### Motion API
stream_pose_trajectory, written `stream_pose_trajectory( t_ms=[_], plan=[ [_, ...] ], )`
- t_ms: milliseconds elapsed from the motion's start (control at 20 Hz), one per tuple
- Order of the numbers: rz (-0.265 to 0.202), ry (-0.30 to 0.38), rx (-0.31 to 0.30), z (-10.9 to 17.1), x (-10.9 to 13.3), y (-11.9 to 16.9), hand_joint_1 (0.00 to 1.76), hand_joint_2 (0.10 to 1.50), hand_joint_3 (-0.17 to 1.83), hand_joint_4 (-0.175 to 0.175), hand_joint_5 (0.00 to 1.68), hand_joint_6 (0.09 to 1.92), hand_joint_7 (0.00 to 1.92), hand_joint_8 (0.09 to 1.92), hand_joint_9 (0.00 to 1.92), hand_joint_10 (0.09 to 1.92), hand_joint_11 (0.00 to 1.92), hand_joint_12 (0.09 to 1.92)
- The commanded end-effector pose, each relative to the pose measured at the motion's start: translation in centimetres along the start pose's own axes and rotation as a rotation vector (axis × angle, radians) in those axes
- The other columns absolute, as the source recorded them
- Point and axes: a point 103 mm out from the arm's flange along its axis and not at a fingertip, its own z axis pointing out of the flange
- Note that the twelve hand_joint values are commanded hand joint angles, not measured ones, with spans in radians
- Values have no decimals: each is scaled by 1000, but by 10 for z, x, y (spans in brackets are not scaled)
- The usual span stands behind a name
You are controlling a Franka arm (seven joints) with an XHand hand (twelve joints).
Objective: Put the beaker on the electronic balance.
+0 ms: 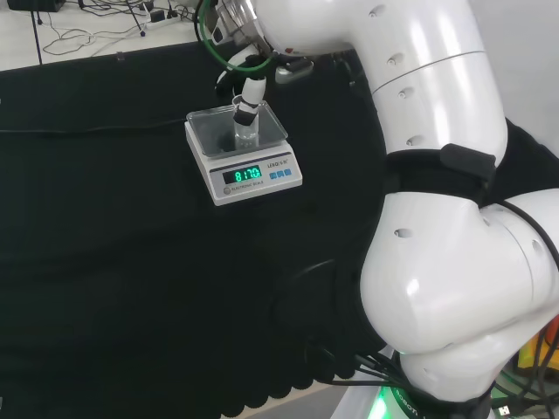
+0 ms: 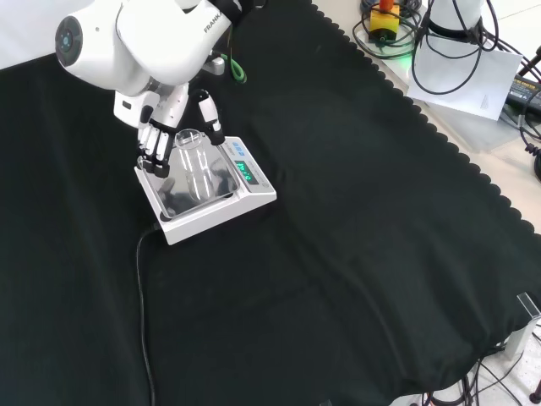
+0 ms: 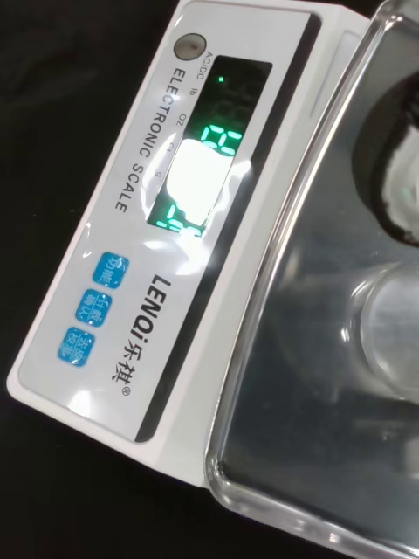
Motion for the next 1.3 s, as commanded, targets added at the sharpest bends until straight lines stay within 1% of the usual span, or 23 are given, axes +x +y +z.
stream_pose_trajectory(
  t_ms=[50,100,150,200,300,350,550,700,800,900,950,1000,1100,1200,1250,1300],
  plan=[
    [-16,29,118,-10,-2,-15,764,770,-149,22,81,87,0,257,1,622,18,1519],
    [-7,18,152,-16,1,-17,746,760,-142,21,62,87,0,173,0,521,8,1470],
    [-2,7,159,-17,0,-20,733,751,-135,20,44,87,0,97,0,393,3,1392],
    [2,-3,160,-15,-2,-24,725,744,-127,18,30,87,0,87,0,276,1,1311],
    [0,-10,142,-13,-2,-30,715,732,-109,16,13,87,0,87,0,124,0,1183],
    [-2,-11,131,-13,-2,-33,713,729,-103,16,9,87,0,87,0,88,0,1149],
    [-8,-19,92,-17,-2,-54,707,727,-88,14,14,87,0,87,4,87,0,1096],
    [-14,-41,55,-17,-2,-85,688,734,-58,10,45,87,4,87,0,241,0,1155],
    [-24,-47,26,-13,-4,-109,666,750,-42,7,76,87,37,87,0,405,0,1245],
    [-17,-64,-14,-5,-7,-135,650,765,-31,3,116,87,80,87,0,562,0,1319],
    [-12,-64,-34,-1,-10,-148,646,774,-25,0,148,87,119,87,0,680,0,1369],
    [-8,-62,-49,2,-12,-161,644,785,-19,-3,186,87,153,137,13,795,0,1426],
    [11,-64,-71,10,-16,-184,641,806,-8,-7,264,87,163,352,76,903,1,1523],
    [31,-70,-85,20,-19,-205,639,818,-3,-9,307,87,138,541,120,930,21,1551],
    [36,-69,-95,25,-21,-215,638,824,1,-11,322,87,135,596,137,935,33,1556],
    [43,-29,-110,31,-25,-226,636,831,4,-13,333,87,136,628,149,937,43,1558]
  ],
)
